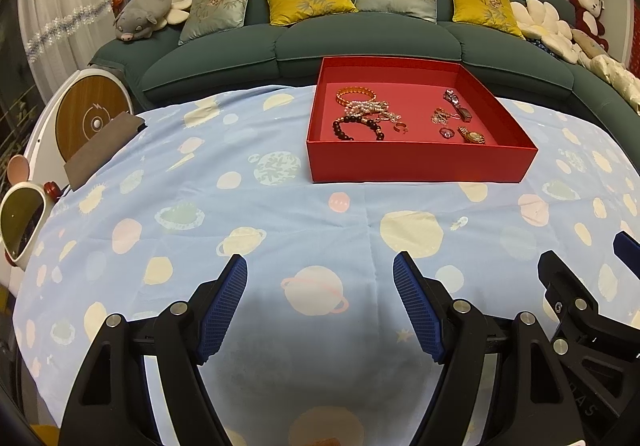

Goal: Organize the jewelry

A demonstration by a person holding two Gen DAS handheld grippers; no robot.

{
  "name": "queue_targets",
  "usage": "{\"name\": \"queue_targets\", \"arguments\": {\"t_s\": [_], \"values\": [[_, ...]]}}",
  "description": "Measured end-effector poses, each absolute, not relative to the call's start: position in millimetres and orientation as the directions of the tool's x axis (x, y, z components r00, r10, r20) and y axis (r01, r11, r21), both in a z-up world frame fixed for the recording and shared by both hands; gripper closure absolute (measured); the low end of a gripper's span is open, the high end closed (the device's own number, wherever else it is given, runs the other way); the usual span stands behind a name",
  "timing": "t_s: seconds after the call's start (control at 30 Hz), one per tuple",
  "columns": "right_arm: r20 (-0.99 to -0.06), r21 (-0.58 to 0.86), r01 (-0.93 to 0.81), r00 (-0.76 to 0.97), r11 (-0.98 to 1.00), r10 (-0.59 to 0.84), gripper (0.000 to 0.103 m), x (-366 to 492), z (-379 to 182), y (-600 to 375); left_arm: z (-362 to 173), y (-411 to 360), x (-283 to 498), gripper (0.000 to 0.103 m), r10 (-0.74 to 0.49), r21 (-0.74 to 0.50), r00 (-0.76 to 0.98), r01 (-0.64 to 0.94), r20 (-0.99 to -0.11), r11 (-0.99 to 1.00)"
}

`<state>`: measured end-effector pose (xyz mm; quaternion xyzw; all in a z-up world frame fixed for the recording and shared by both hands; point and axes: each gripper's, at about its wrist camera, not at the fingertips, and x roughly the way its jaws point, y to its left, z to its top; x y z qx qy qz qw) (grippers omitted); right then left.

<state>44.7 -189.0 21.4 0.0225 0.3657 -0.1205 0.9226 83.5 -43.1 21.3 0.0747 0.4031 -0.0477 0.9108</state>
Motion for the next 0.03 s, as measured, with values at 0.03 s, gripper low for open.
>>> {"name": "queue_targets", "arguments": {"t_s": [0.03], "values": [[-0.679, -0.045, 0.241, 0.704, 0.969, -0.207, 0.015, 44.5, 21.4, -189.5, 21.5, -43.0, 83.5, 0.030, -0.028, 0.097, 0.671, 0.148, -0.741, 0.984]]}}
